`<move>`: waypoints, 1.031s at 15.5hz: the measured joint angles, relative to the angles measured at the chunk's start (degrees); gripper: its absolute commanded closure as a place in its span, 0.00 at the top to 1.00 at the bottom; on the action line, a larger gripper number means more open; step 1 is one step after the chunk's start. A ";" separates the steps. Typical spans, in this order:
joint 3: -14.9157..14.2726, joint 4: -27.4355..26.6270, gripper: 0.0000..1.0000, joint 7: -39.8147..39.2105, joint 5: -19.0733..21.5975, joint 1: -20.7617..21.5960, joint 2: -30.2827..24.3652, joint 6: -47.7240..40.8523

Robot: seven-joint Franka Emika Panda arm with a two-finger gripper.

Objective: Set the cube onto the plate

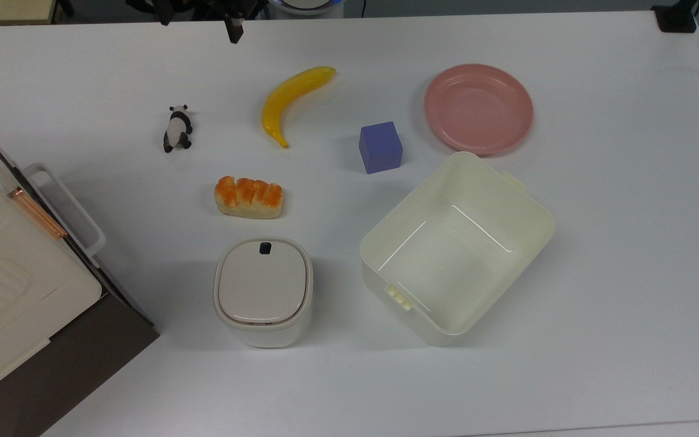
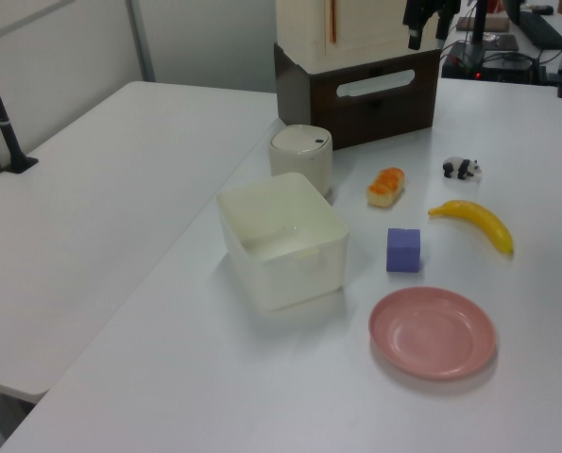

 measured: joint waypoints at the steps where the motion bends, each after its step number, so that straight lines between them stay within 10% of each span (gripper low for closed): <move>1: 0.00 0.00 1.00 0.00 0.00 0.00 -0.01 0.00; 16: -0.38 0.12 1.00 -20.72 -0.01 -1.73 -0.25 -0.14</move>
